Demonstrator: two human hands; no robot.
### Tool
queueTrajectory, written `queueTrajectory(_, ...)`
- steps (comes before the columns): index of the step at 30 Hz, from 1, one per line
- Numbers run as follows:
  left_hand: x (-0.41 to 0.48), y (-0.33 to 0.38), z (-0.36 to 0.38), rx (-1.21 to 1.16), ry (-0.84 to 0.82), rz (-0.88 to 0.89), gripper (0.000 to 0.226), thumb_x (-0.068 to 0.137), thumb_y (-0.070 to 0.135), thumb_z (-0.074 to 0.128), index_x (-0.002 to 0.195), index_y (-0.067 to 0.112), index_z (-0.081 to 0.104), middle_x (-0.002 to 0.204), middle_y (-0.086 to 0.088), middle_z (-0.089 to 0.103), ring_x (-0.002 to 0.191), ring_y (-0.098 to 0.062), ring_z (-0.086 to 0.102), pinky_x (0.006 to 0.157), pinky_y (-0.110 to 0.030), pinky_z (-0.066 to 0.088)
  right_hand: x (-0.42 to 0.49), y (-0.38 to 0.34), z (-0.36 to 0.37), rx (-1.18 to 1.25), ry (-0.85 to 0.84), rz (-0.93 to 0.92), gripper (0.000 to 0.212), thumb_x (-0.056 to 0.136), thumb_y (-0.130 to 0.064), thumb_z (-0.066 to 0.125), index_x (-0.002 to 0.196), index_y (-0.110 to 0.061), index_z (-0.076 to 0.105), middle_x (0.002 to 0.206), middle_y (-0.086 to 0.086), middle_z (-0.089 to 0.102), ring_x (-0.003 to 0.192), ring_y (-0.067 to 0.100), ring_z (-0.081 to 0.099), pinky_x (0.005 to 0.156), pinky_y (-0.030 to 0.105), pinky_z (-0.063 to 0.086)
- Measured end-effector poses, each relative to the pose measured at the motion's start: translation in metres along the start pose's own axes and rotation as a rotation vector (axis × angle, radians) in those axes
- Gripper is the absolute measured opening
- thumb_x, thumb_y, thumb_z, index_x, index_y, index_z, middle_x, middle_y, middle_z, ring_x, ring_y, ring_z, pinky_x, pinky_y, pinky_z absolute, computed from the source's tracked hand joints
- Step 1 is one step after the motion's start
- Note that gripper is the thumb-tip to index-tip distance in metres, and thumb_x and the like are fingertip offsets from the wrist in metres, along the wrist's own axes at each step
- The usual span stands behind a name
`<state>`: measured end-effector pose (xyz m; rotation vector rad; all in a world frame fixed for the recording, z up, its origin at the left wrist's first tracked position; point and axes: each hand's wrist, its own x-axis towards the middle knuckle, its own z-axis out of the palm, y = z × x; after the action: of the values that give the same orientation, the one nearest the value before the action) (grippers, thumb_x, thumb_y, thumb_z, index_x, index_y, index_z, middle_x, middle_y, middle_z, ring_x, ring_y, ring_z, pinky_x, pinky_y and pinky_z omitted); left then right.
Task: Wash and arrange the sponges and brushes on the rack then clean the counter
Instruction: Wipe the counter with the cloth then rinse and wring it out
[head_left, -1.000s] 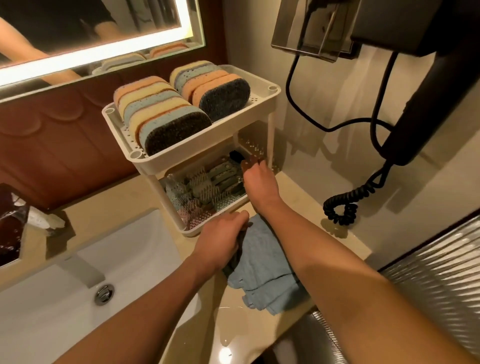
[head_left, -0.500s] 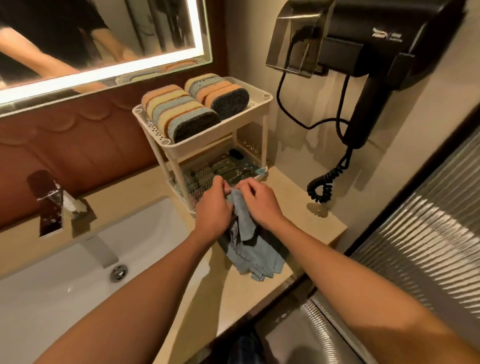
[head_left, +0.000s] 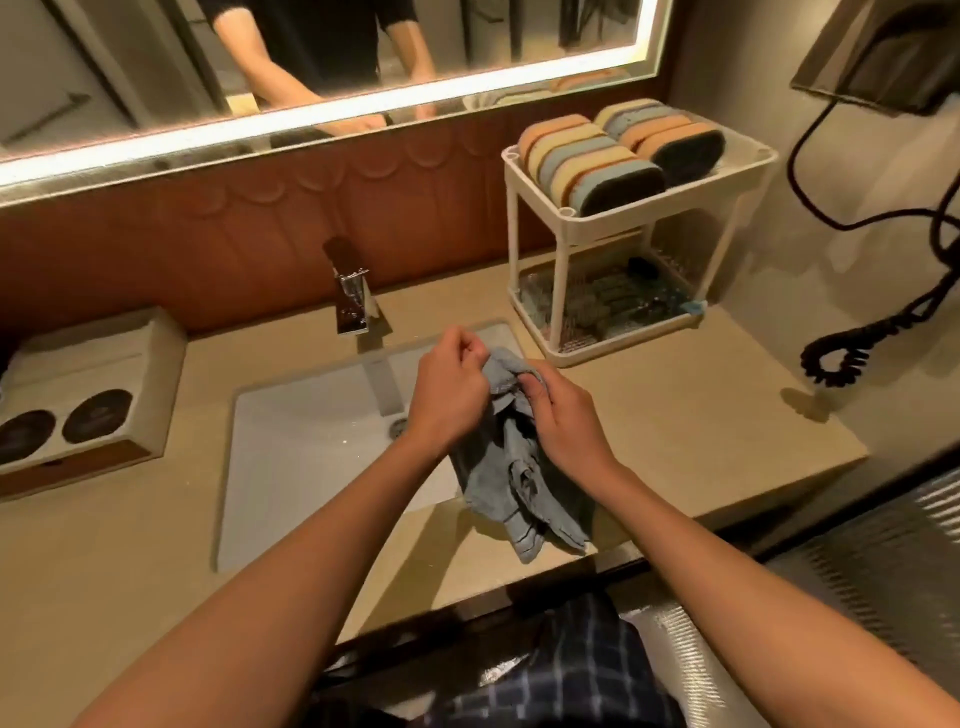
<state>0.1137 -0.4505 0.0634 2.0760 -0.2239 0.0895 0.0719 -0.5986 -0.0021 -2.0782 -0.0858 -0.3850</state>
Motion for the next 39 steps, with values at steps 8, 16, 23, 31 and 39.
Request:
queueTrajectory(8,-0.024,-0.083,-0.141,0.008,0.2,-0.229,0.015,0.1,0.025,0.051,0.085,0.029,0.053,0.079,0.006,0.063,0.07,-0.002,0.057,0.058,-0.022,0.037,0.011,-0.084,0.152,0.101,-0.158,0.019,0.023,0.105,-0.049,0.037,0.094,-0.04,0.055,0.077,-0.021,0.064,0.072,0.0,0.061,0.06,0.017,0.042)
queueTrajectory(16,-0.046,-0.157,-0.243,0.099,0.445,-0.42,0.01,0.094,0.031,0.056,0.084,0.031,0.056,0.073,0.014,0.065,0.072,-0.003,0.06,0.062,-0.03,0.045,0.023,-0.143,0.262,0.044,-0.332,-0.045,0.027,0.105,-0.053,0.033,0.093,-0.043,0.056,0.07,-0.02,0.062,0.069,-0.003,0.06,0.058,0.012,0.038)
queueTrajectory(23,-0.08,-0.183,-0.313,0.07,0.577,-0.368,0.012,0.099,0.032,0.051,0.089,0.037,0.051,0.079,0.02,0.061,0.074,0.004,0.057,0.052,-0.013,0.038,0.028,-0.208,0.323,0.008,-0.526,-0.089,0.039,0.104,-0.056,0.032,0.116,-0.036,0.064,0.103,-0.01,0.074,0.092,0.006,0.067,0.077,0.016,0.047)
queueTrajectory(31,-0.102,-0.218,-0.436,0.347,0.386,-0.539,0.013,0.089,0.029,0.055,0.077,0.025,0.058,0.066,0.005,0.057,0.062,-0.014,0.056,0.052,-0.027,0.038,0.03,-0.286,0.384,0.002,-0.736,0.009,0.04,0.091,-0.062,0.051,0.094,-0.028,0.072,0.096,-0.012,0.074,0.084,0.001,0.064,0.077,0.028,0.049)
queueTrajectory(39,-0.115,-0.266,-0.458,0.7,0.449,-0.394,0.013,0.095,0.026,0.052,0.103,0.025,0.062,0.108,0.001,0.059,0.099,-0.02,0.055,0.085,-0.039,0.046,0.001,-0.275,0.44,-0.308,-0.577,-0.084,0.044,0.093,-0.035,0.056,0.136,-0.026,0.053,0.131,0.005,0.054,0.122,0.026,0.046,0.101,0.041,0.036)
